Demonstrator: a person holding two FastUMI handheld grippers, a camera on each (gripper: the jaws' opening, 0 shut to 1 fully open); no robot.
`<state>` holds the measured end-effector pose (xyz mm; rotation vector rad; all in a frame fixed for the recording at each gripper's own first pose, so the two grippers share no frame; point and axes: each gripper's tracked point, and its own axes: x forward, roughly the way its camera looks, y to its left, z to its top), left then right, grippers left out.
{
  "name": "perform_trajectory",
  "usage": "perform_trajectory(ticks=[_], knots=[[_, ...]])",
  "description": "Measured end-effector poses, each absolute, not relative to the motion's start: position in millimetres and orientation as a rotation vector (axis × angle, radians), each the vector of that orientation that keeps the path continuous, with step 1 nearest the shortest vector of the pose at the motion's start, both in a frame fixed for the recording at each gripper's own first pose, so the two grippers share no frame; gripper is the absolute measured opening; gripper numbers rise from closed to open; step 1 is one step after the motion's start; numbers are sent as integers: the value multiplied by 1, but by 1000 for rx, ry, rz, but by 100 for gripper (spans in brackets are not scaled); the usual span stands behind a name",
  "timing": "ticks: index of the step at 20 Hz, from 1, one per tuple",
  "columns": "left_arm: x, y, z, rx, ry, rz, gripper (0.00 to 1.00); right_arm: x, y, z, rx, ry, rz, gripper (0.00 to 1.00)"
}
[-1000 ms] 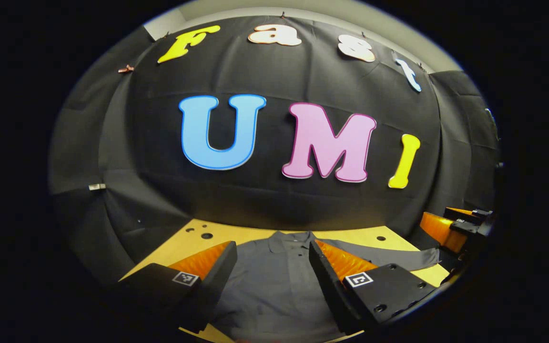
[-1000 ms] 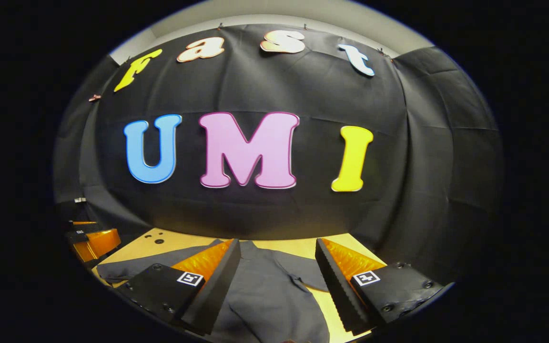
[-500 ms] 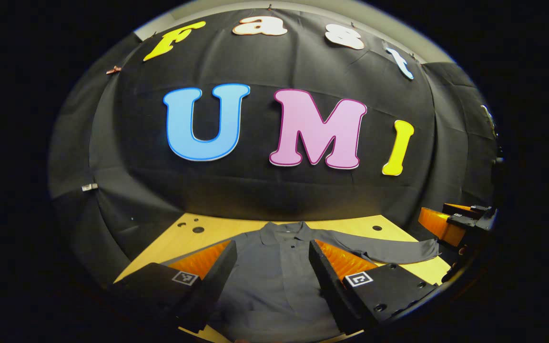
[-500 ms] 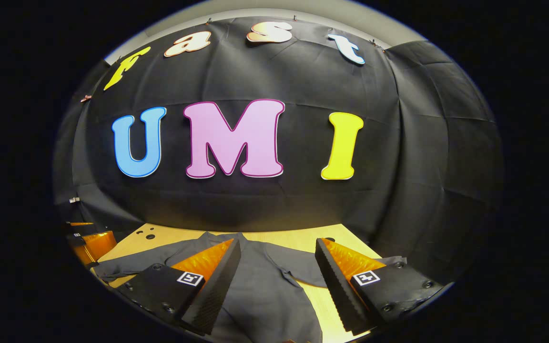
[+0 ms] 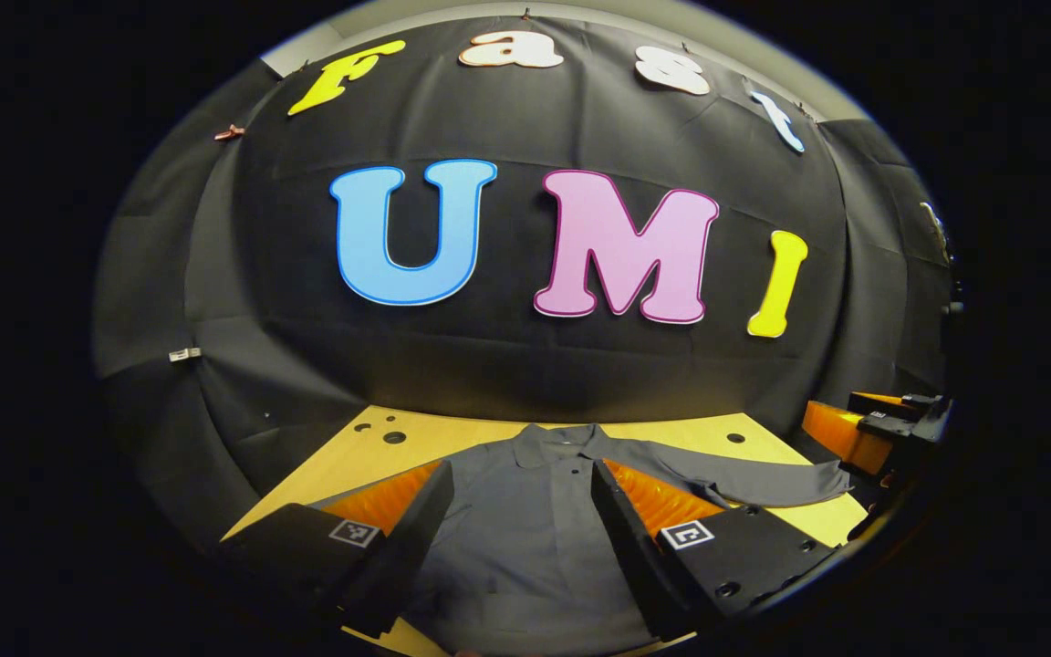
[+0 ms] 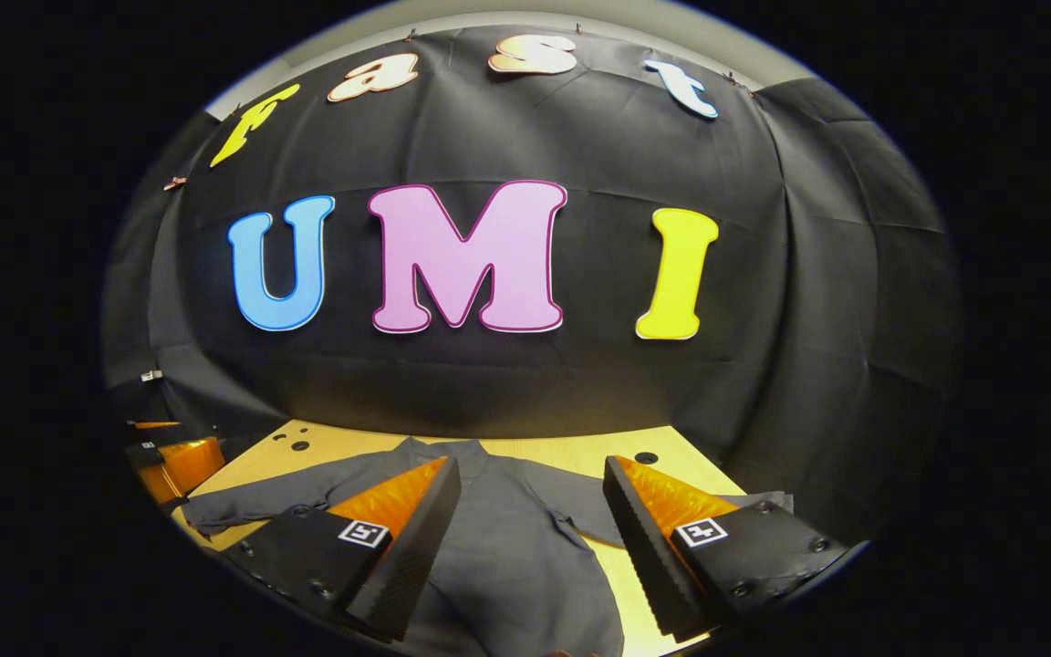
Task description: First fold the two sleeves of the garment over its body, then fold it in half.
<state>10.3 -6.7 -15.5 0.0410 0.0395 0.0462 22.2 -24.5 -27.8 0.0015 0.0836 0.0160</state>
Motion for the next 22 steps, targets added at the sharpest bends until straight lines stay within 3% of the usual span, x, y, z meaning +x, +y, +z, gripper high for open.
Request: perform_trajectory(ticks=[1,2,7,8,10,22], knots=[[11,-5,-12,51,29,53,92,23,-25,-27,-1,74,20,98],[10,-5,-13,57,27,53,96,25,-27,-28,-4,68,17,98],[11,-14,-17,53,46,26,96,33,-40,-33,1,89,-8,98],[11,-14,-17,56,45,24,92,35,-44,-35,5,94,-12,98],[11,-13,-17,52,41,24,96,39,-49,-38,16,111,-12,98],[19,-27,-24,61,82,22,95,67,-111,-83,-8,221,-78,98]])
